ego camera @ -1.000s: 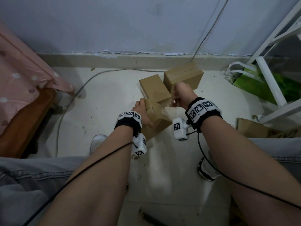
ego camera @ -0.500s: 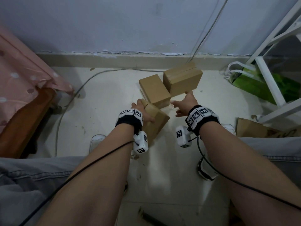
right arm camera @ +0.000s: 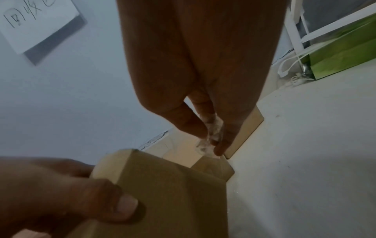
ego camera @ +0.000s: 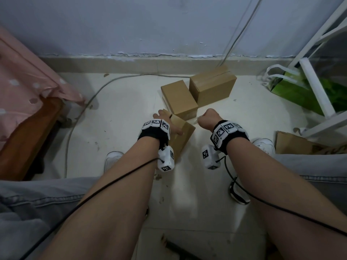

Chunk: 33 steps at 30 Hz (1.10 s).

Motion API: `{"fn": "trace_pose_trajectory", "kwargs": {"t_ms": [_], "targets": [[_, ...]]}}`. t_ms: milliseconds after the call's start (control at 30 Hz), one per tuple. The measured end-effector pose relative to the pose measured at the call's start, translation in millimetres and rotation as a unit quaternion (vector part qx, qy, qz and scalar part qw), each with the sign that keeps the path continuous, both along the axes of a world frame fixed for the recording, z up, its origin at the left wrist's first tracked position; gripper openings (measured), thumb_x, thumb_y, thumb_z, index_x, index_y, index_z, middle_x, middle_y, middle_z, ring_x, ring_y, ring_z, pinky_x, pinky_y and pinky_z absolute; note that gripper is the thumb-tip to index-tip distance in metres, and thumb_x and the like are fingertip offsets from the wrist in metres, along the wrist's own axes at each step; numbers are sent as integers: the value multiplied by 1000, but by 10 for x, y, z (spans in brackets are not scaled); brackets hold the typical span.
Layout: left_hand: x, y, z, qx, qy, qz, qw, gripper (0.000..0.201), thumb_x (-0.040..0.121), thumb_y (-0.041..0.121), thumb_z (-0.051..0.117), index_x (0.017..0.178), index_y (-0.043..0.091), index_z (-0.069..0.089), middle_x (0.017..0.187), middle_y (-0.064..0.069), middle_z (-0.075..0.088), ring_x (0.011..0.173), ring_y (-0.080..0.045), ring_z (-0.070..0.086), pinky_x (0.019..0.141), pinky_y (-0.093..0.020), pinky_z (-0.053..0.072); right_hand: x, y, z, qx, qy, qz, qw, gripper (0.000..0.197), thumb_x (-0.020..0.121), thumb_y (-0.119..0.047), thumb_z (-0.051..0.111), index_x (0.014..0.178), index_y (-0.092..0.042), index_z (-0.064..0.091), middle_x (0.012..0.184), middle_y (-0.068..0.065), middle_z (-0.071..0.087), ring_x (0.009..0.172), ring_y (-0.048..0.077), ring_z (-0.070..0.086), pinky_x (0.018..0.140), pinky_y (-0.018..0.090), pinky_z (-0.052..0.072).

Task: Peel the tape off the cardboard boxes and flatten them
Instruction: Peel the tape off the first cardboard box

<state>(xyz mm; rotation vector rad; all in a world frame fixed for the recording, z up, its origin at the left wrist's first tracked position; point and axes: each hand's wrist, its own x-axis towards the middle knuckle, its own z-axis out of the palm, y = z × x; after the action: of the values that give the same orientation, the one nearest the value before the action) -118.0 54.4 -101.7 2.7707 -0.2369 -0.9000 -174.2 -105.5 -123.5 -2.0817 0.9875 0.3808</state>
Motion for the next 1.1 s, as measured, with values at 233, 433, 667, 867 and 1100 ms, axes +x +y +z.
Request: {"fn": "trace_pose_trajectory", "kwargs": {"t_ms": [233,433,667,867,1100], "targets": [[3,-89,9,35,-1,-6,999,101,73,55,75,146,7,24,142,-14,35,133,-32,37,106,-46,41,-136,120,-36,-64,102,97,988,34,99,-3,33,126,4,54,137,24,46,129,37,41,109,35,30],[42,-73,-359,45,20,73,996,130,48,71,77,145,7,21,137,-14,39,128,-34,43,102,-50,43,-229,91,-570,39,8,-1,999,25,84,-3,74,108,-1,67,95,19,71,72,26,73,67,33,62],[143,-112,-768,58,-4,105,993,150,12,84,56,139,10,28,127,-10,44,120,-35,46,96,-50,43,-195,96,-815,-50,64,72,994,31,78,-26,82,89,3,75,84,14,75,83,25,74,84,35,58],[125,-96,-750,62,6,87,994,144,16,83,56,138,13,29,127,-10,45,120,-35,45,97,-51,43,-262,216,-1030,-92,124,133,979,32,94,-29,63,73,-4,59,81,11,62,86,30,62,72,28,47],[84,-88,-724,50,12,90,995,136,29,80,64,140,12,27,128,-11,44,121,-35,46,99,-51,42,-270,209,-1063,-90,138,156,974,29,97,-12,47,118,1,62,131,19,56,119,34,55,94,37,47]]}}
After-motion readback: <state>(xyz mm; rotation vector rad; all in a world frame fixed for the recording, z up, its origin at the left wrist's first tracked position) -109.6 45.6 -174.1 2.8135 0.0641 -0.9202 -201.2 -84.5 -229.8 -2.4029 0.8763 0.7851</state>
